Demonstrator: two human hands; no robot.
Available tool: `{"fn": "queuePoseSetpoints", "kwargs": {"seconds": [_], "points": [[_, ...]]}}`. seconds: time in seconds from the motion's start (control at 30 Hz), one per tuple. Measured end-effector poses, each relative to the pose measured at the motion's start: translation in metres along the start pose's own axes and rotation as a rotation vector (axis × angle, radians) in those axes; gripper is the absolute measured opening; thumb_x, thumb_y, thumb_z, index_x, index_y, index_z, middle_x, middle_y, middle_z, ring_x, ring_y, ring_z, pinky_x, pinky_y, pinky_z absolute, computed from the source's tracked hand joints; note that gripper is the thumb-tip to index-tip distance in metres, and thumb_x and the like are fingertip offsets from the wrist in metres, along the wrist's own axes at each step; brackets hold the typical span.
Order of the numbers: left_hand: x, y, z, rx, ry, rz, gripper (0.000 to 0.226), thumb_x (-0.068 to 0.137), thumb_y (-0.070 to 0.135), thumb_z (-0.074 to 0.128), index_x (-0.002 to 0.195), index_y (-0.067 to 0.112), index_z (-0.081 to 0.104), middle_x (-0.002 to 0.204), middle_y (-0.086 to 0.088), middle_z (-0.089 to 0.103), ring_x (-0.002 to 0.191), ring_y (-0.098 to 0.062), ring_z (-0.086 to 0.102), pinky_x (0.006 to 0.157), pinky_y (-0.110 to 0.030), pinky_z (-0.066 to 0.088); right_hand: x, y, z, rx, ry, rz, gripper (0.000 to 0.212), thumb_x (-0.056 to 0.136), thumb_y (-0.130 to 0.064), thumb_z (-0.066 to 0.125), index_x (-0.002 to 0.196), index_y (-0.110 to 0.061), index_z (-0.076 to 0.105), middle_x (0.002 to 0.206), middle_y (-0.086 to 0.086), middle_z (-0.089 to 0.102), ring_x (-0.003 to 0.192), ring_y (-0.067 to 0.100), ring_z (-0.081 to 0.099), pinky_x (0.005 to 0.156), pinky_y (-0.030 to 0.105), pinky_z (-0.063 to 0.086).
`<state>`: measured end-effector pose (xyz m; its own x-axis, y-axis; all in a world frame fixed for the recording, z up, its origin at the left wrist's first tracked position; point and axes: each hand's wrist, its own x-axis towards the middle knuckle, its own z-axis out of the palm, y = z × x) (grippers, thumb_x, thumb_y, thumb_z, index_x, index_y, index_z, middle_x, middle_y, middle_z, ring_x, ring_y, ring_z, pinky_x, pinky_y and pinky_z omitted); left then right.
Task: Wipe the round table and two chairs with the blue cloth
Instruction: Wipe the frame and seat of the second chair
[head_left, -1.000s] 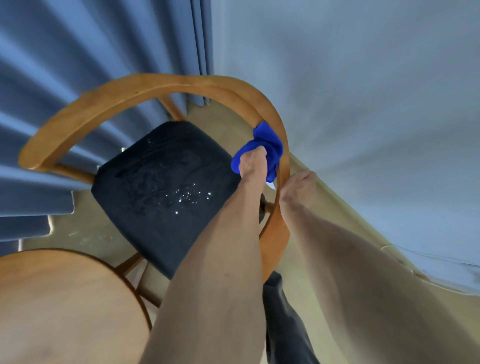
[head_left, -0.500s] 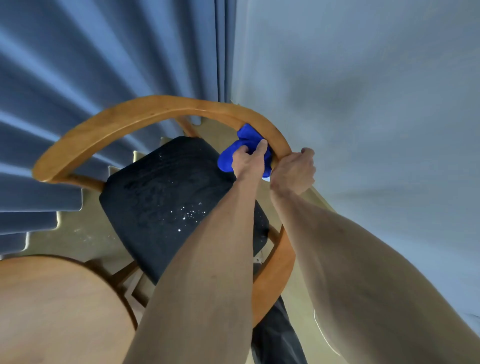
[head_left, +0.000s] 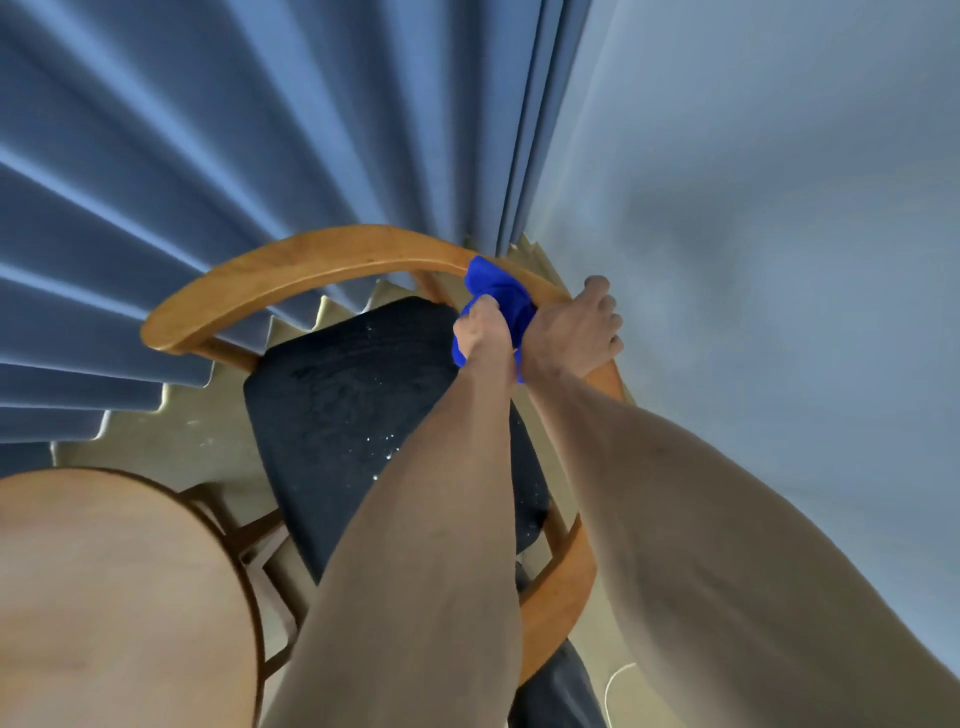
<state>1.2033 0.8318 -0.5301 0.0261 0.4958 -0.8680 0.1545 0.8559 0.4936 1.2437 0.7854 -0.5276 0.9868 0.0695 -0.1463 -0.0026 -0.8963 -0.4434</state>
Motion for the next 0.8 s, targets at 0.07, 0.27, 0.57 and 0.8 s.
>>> {"fn": "queuePoseSetpoints", "kwargs": {"seconds": [0.07, 0.27, 0.57, 0.8], "points": [[0.006, 0.013, -0.002, -0.044, 0.012, 0.008, 0.022, 0.086, 0.022, 0.056, 0.104, 0.014, 0.064, 0.081, -0.005, 0.066, 0.078, -0.026, 0.065, 0.079, -0.041, 0.058, 0.003, -0.010, 0.006, -0.013, 0.003, 0.020, 0.037, 0.086, -0.008, 0.043, 0.121, -0.016, 0.048, 0.110, 0.006, 0.058, 0.103, 0.028, 0.050, 0.093, 0.044, 0.038], [0.032, 0.064, -0.028, -0.154, 0.104, 0.045, 0.017, 0.086, 0.020, 0.066, 0.072, 0.015, 0.056, 0.063, -0.003, 0.061, 0.060, -0.021, 0.061, 0.055, -0.027, 0.049, 0.002, -0.004, 0.020, -0.083, 0.092, -0.045, 0.027, 0.085, -0.011, 0.051, 0.111, -0.018, 0.050, 0.102, 0.005, 0.055, 0.096, 0.025, 0.047, 0.087, 0.040, 0.034], [0.051, 0.073, -0.048, -0.097, 0.136, 0.082, 0.023, 0.091, 0.023, 0.059, 0.111, 0.011, 0.062, 0.087, -0.003, 0.065, 0.077, -0.023, 0.062, 0.075, -0.034, 0.052, -0.039, -0.040, 0.056, -0.179, 0.035, -0.579, 0.054, 0.076, -0.014, 0.060, 0.129, -0.017, 0.049, 0.143, 0.006, 0.046, 0.137, 0.027, 0.036, 0.113, 0.048, 0.024], [0.089, 0.092, -0.127, -0.209, 0.252, 0.076, 0.005, 0.091, 0.014, 0.058, 0.095, 0.015, 0.060, 0.084, 0.001, 0.061, 0.080, -0.019, 0.062, 0.079, -0.032, 0.053, -0.069, -0.061, 0.076, -0.185, -0.003, -0.619, 0.065, 0.069, 0.001, 0.052, 0.133, -0.013, 0.048, 0.138, 0.007, 0.050, 0.136, 0.029, 0.036, 0.116, 0.051, 0.022]]}}
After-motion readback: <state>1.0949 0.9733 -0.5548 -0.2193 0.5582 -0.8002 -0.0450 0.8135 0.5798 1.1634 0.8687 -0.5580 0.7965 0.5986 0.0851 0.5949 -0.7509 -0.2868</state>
